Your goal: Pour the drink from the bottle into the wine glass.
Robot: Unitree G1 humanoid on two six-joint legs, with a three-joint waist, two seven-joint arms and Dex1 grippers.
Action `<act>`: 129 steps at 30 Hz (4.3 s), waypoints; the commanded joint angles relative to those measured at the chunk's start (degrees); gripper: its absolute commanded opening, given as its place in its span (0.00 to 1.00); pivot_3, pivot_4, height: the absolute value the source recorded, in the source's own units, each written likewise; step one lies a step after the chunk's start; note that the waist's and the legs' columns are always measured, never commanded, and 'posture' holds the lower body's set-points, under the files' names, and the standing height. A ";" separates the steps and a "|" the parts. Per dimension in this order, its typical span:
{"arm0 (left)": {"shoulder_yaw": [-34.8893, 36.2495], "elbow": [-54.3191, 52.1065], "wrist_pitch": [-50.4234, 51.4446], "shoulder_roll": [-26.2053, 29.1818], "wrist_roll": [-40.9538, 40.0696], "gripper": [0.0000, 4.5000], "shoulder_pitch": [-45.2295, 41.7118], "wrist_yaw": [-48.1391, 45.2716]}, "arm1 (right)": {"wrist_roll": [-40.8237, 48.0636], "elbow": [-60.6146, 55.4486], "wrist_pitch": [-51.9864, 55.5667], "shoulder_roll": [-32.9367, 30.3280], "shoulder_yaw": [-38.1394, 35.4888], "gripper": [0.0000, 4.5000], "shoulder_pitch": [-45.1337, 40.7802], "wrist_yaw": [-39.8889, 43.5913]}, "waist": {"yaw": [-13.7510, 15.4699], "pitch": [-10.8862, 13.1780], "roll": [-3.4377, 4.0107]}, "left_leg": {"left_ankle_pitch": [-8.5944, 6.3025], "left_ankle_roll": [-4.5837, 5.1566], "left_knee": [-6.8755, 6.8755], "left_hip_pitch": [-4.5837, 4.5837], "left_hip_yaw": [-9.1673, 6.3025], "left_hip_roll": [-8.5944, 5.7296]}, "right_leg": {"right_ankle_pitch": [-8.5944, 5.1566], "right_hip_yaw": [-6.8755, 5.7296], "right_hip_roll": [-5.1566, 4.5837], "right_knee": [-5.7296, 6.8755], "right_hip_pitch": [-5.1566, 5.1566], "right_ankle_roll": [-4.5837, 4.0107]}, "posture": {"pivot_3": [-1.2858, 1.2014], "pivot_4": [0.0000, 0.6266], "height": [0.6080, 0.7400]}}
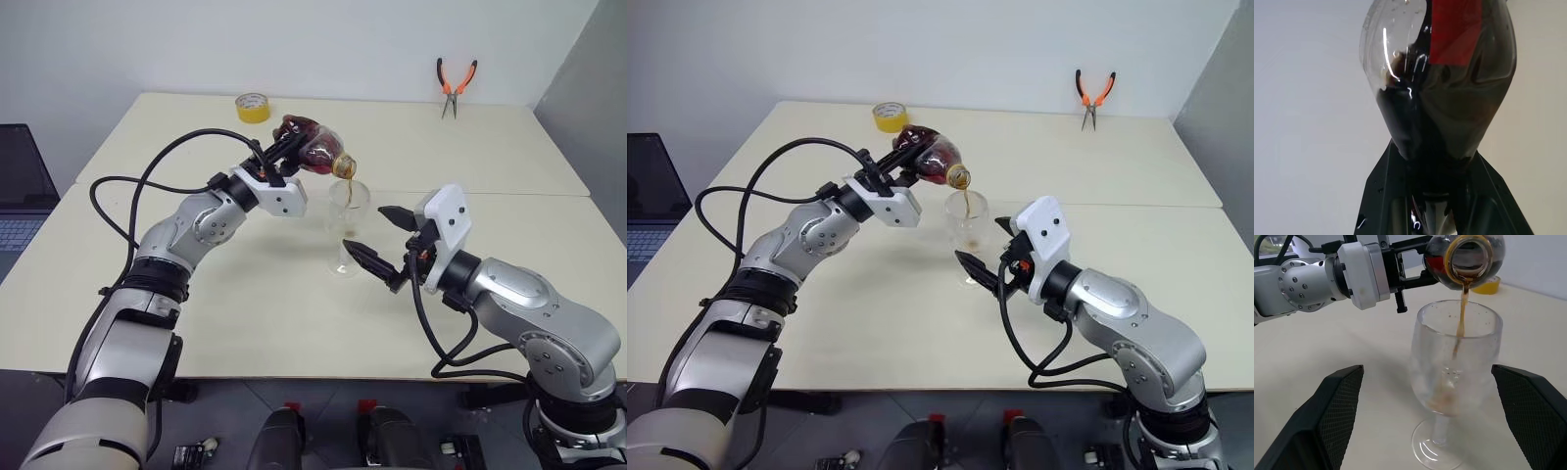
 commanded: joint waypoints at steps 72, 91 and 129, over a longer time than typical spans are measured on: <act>-5.20 8.66 -3.31 3.39 6.42 0.14 -8.27 11.07 | -2.34 -2.59 -1.01 0.10 -0.37 1.00 1.51 1.66 | -0.08 0.00 0.00 | 0.03 0.05 0.81 0.03 0.04 -0.01 | 0.00 -0.02 0.05 0.84 -0.01 0.03 | 0.52 0.24 1.00; -5.27 7.83 -2.77 3.15 6.09 0.14 -8.52 10.51 | -2.11 -3.22 -0.55 0.56 -0.43 1.00 1.75 1.30 | -0.09 0.00 0.00 | 0.03 0.05 0.81 0.03 0.05 0.00 | 0.00 -0.02 0.05 0.84 -0.01 0.04 | 0.52 0.24 1.00; -3.16 5.07 -1.91 1.98 -1.79 0.14 -5.10 3.98 | -2.65 -3.08 -1.23 1.17 0.42 1.00 1.80 1.77 | -0.18 0.00 0.00 | 0.03 0.05 0.81 0.03 0.03 0.01 | 0.01 0.00 0.05 0.84 -0.02 0.02 | 0.52 0.24 1.00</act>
